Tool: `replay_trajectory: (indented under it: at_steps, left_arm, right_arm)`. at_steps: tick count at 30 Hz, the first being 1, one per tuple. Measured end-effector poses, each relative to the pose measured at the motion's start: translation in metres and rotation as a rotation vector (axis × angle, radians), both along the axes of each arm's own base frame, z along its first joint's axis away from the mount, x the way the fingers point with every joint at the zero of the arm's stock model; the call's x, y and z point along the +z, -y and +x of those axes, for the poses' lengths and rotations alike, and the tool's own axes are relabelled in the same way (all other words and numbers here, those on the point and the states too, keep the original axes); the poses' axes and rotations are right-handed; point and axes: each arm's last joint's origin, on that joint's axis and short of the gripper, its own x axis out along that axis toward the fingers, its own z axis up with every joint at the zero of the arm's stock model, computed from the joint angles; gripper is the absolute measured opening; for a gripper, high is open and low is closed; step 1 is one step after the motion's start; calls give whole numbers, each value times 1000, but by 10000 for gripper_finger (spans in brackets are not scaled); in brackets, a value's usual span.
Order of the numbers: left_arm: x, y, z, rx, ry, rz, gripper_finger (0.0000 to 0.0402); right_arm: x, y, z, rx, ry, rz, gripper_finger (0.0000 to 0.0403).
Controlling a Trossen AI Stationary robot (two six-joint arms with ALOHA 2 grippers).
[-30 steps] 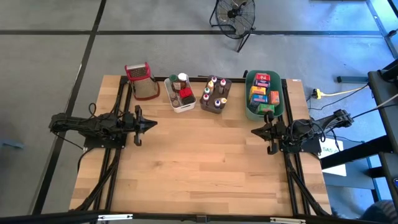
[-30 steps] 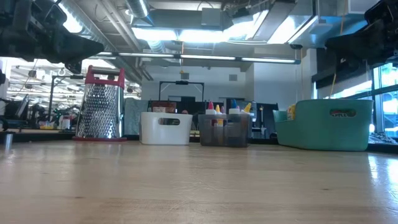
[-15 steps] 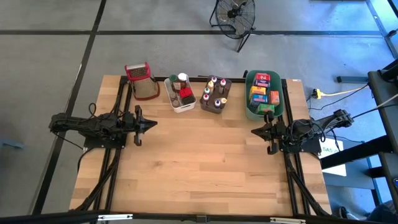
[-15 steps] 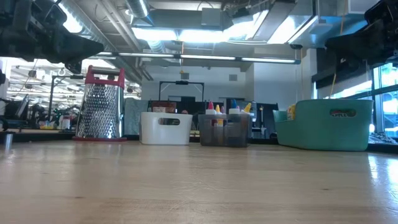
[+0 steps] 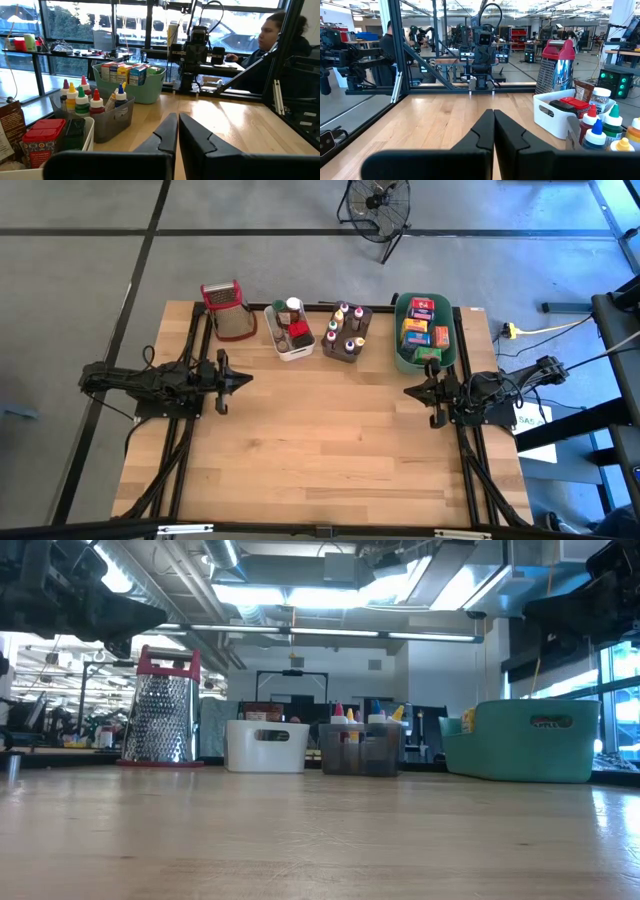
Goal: Pick & Place Kitchen Items
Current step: Return to Home Position
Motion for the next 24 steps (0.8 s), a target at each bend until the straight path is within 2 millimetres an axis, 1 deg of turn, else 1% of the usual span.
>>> replay_trajectory:
  at_steps: [9, 24]
  left_arm:
    - [0, 0, 0, 0, 0, 0, 13]
    - [0, 0, 0, -1, 0, 0, 6]
  right_arm:
    - [0, 0, 0, 1, 0, 0, 7]
    - [0, 0, 0, 1, 0, 0, 7]
